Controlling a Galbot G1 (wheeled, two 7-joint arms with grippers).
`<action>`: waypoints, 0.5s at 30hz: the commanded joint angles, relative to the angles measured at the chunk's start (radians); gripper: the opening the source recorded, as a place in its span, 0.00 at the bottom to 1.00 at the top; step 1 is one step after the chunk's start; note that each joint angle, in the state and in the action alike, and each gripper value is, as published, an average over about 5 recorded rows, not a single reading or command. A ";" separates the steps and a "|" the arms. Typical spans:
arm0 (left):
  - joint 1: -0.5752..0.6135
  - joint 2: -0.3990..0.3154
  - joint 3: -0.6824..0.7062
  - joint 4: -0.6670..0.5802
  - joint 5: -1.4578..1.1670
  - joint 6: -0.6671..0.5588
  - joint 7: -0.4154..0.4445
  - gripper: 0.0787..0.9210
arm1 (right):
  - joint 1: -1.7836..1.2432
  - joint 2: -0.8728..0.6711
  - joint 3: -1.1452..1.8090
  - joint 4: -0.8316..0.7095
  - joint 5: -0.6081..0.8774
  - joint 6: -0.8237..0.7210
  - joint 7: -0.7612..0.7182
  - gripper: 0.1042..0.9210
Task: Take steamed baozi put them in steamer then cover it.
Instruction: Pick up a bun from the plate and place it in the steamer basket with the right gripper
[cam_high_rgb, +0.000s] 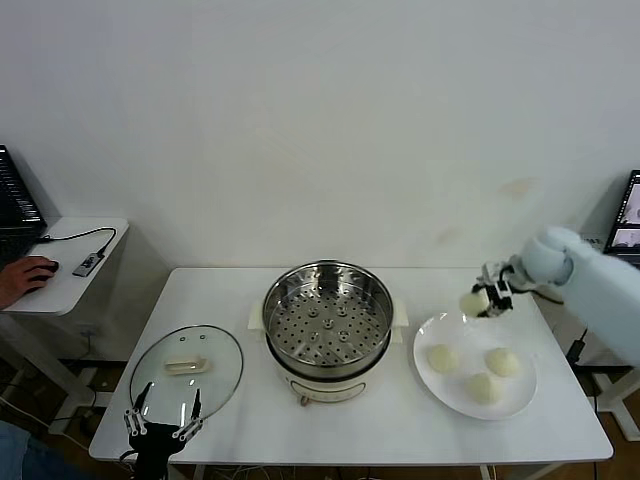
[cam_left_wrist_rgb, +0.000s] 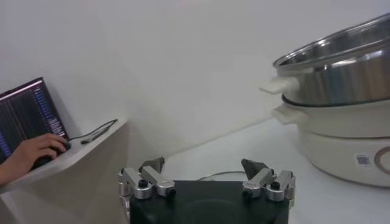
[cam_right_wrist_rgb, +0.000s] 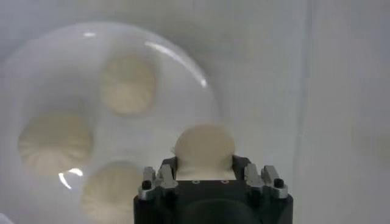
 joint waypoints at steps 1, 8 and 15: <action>0.000 0.006 0.002 -0.006 -0.057 0.000 0.006 0.88 | 0.388 0.085 -0.275 0.091 0.241 0.027 0.019 0.57; -0.010 0.005 0.005 0.009 -0.129 -0.018 0.018 0.88 | 0.484 0.278 -0.395 0.078 0.313 0.145 0.047 0.57; -0.002 -0.004 -0.005 0.011 -0.122 -0.029 0.016 0.88 | 0.415 0.436 -0.419 0.047 0.212 0.292 0.072 0.57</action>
